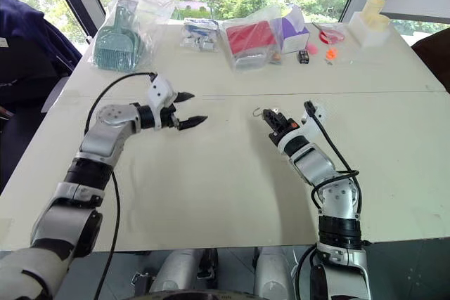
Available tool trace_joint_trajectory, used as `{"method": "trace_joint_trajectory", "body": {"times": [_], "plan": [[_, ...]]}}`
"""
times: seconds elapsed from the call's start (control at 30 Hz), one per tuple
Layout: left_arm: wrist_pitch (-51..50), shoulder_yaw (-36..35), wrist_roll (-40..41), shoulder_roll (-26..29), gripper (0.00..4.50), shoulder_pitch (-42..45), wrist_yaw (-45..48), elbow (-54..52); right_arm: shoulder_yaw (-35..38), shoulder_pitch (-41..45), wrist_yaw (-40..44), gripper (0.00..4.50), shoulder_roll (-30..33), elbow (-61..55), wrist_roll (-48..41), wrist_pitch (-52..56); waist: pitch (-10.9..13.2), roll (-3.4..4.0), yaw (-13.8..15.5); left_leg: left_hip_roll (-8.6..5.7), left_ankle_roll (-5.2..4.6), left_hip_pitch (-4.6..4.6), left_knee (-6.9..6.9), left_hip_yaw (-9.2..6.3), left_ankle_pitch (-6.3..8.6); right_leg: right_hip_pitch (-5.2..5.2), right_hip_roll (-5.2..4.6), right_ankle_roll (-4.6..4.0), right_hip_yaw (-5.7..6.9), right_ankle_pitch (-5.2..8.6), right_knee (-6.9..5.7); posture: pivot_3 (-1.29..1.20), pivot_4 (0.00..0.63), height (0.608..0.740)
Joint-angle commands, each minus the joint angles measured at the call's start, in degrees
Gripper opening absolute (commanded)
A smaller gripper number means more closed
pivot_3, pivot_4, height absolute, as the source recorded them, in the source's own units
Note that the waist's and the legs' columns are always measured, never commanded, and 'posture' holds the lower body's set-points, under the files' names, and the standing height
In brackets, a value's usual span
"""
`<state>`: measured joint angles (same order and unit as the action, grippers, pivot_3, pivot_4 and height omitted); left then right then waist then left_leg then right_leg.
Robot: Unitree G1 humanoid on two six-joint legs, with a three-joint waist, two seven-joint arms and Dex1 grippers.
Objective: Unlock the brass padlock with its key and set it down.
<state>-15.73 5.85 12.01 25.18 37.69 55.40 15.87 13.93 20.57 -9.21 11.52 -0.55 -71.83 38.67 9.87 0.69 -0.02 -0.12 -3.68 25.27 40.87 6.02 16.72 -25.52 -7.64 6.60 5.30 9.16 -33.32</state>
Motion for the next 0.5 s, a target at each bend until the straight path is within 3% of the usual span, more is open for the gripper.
{"method": "trace_joint_trajectory", "body": {"times": [0.03,0.13,0.43,0.5], "plan": [[-7.8,-2.6,5.9,0.1,4.19,-4.4,-1.2,-12.9,1.2,3.0,0.6,0.00,-0.4,2.1,1.9,0.6,0.0,0.00,-0.3,0.00,0.01,0.00,0.00,0.00,0.00,0.00,-0.01,0.00,0.00,0.00,0.01,0.00,0.150,0.735],[-12.2,-3.2,8.0,0.3,4.19,-9.1,-3.2,-20.0,1.7,4.1,1.1,0.00,-0.4,4.4,3.8,1.3,0.0,0.01,-0.8,0.01,0.04,-0.04,-0.01,-0.03,-0.01,0.00,-0.01,-0.01,-0.01,0.01,0.02,0.00,0.150,0.735],[-16.2,-3.3,9.5,0.4,4.24,-11.0,-7.2,-24.6,1.7,1.8,0.8,4.49,3.8,-0.2,6.5,9.8,0.0,0.03,-0.5,0.02,0.16,-0.14,-0.08,-0.07,-0.08,0.02,0.02,-0.06,0.00,0.04,0.01,0.00,0.150,0.735],[-16.4,-3.1,9.5,0.5,4.24,-10.9,-7.5,-24.9,2.5,-1.2,0.6,4.49,7.7,-5.4,5.1,14.2,0.0,0.03,-0.2,0.01,0.16,-0.14,-0.08,-0.08,-0.08,0.03,0.01,-0.14,0.00,0.10,0.02,0.00,0.150,0.735]]}}
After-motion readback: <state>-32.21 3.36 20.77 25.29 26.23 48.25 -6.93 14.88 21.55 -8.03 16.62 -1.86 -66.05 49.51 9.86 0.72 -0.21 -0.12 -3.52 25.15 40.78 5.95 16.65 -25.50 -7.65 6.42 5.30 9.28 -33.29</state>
